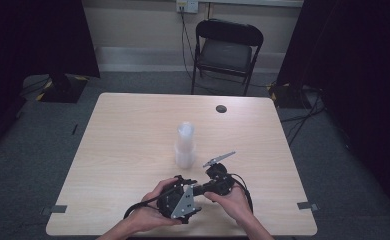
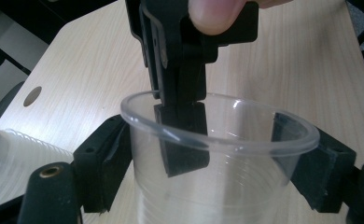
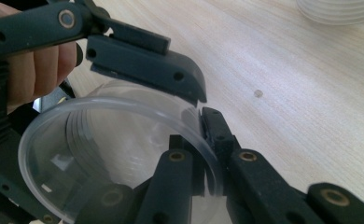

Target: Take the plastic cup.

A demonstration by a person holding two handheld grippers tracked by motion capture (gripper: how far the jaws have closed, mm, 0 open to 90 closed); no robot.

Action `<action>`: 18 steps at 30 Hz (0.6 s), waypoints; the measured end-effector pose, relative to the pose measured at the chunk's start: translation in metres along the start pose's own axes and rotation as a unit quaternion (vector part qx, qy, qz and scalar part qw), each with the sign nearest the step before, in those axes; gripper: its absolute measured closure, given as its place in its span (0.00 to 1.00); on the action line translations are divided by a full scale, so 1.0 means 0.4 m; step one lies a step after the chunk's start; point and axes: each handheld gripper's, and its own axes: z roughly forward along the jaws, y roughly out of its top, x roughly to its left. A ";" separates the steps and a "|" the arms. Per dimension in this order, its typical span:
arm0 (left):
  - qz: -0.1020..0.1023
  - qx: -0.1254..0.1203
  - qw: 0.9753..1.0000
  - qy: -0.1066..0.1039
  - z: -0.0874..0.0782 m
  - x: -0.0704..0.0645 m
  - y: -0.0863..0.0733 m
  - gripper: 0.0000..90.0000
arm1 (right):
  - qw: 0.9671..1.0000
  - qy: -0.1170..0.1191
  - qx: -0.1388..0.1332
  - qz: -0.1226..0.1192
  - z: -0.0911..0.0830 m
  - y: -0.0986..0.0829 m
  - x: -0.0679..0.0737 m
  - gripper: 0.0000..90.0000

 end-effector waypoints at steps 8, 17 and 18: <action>-0.003 -0.003 1.000 -0.001 0.002 -0.004 -0.003 0.30 | 1.000 0.003 -0.001 0.001 0.002 0.000 0.004 0.99; -0.041 -0.032 0.999 0.008 0.002 0.005 -0.013 0.31 | 1.000 -0.003 -0.016 0.013 -0.001 -0.002 -0.001 0.92; -0.042 -0.032 0.999 0.009 0.001 0.008 -0.014 0.31 | 1.000 -0.007 -0.018 0.013 -0.003 -0.001 -0.001 0.92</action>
